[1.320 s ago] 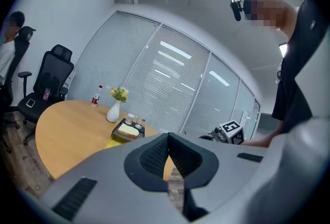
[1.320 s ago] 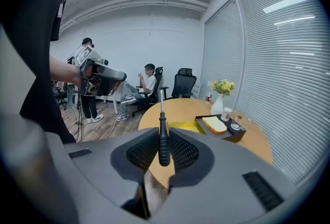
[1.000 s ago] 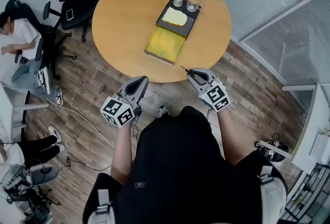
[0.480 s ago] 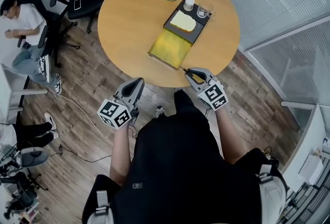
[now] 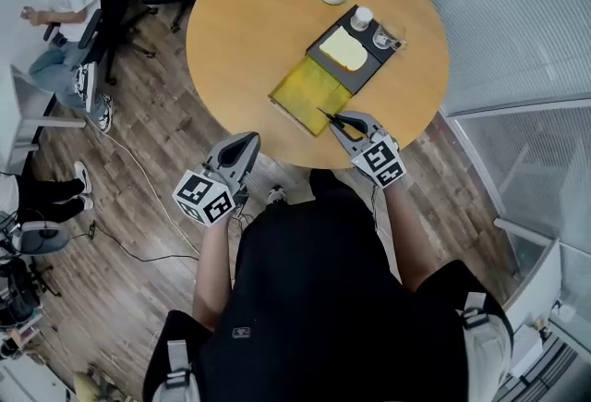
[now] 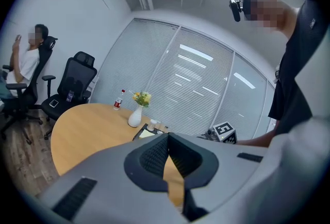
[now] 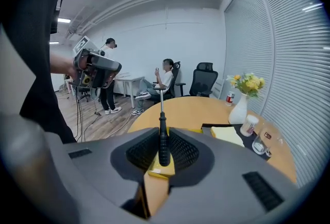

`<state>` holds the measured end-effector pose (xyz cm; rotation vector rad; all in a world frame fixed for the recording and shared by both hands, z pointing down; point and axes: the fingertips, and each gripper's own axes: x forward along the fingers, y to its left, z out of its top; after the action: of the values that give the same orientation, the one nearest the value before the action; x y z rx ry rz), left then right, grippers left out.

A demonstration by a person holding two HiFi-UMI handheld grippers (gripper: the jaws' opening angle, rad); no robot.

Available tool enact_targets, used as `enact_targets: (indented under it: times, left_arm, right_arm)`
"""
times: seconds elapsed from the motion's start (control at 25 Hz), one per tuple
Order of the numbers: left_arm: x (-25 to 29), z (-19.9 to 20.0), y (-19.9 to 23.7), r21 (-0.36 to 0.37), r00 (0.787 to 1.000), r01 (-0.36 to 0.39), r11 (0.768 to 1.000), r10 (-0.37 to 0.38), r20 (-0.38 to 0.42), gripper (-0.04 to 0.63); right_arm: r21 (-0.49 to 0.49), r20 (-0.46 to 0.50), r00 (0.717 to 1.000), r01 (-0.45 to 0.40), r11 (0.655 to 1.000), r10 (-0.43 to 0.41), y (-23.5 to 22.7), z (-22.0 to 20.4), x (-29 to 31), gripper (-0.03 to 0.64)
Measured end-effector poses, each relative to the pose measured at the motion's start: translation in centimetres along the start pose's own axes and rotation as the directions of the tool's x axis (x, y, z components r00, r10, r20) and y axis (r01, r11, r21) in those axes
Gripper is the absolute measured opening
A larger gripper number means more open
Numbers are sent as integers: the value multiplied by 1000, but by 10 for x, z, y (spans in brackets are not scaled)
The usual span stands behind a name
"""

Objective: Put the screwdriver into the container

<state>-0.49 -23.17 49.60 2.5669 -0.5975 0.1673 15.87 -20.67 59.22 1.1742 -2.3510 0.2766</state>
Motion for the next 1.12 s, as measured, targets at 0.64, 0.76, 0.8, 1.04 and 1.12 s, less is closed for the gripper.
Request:
enact_targets:
  times: [0.64,0.76,0.8,1.04,1.12]
  left_arm:
    - [21,2,9,-33,989,-146,989,147,24,5]
    - [22,-3,13,-51,983,-177,983,178,31,5]
    - [22,-5,15,-60,981,-188,980,190,34,5]
    - [28,-5,20,-85,971,-229,970,234,55,5]
    - [30,-6,20,-88,969,-235,968,240,58,5]
  right_arm:
    - [-104,-204,964,-193,976,169,-37,-48,71,57]
    - [-140,-255,945,-245,959,204,-34,-59,86,55]
    - [-154,-272,938,-264,952,216,-32,-61,89,56]
    - [-180,-368,894,-340,923,257,-29,-85,111,57]
    - [-174,-397,880,-350,921,260,-31,-95,120,56]
